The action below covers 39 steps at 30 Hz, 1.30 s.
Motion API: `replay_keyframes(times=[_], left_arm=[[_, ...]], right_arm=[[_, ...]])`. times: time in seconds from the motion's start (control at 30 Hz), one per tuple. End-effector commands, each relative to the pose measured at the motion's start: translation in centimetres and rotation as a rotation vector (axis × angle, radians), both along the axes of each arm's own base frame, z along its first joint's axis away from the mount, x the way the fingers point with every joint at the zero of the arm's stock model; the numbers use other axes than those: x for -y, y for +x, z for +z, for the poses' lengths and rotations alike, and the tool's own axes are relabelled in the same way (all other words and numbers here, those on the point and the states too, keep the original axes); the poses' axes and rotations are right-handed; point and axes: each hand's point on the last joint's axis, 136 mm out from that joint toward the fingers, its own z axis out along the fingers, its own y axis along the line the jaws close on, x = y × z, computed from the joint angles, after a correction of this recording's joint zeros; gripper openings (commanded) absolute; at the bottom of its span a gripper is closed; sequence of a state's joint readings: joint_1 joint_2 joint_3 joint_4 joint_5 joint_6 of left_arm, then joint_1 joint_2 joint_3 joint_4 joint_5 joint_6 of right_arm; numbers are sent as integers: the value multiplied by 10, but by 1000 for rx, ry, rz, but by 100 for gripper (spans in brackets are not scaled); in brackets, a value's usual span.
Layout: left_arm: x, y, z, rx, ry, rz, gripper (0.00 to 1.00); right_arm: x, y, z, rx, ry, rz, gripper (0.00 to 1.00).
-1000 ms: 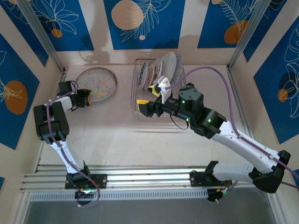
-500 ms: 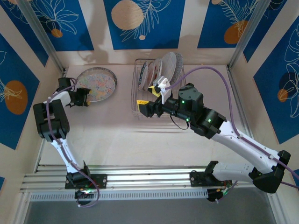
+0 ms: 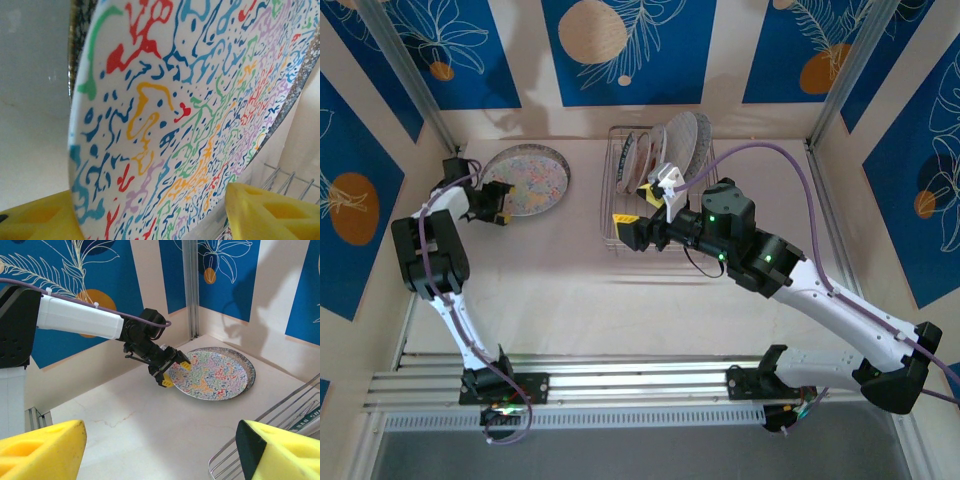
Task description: Unload the plates from the dish rack
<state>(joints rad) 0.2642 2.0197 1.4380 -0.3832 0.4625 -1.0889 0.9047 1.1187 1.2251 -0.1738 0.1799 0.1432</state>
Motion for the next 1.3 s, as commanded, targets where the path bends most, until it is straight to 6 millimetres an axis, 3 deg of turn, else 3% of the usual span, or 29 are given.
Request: replay_keyframes(times=[0.0,0.3,0.53,0.73,0.9,1.03,1.13,1.27], left_arm=[[-9,3,-4,-27,10,5,66],[-12,7,-5,-38,26,-4,69],[-14,7,10,-15,55,-10,73],[-10,4,37,29,93,-18,77],[11,3,84,140,138,-46,79],[45,0,141,295,189,-79,79],[81,-7,190,412,277,-150,80],[144,-30,249,589,377,-267,81]], right_arm=[[7,-1,15,11,33,-19,80],[10,-1,15,7,32,-33,80],[18,8,14,3,8,-99,80],[68,48,17,-61,-39,-375,80],[145,92,11,-237,11,-670,74],[199,120,-1,-436,107,-853,68],[216,141,-17,-540,132,-914,66],[223,169,-44,-656,119,-942,61]])
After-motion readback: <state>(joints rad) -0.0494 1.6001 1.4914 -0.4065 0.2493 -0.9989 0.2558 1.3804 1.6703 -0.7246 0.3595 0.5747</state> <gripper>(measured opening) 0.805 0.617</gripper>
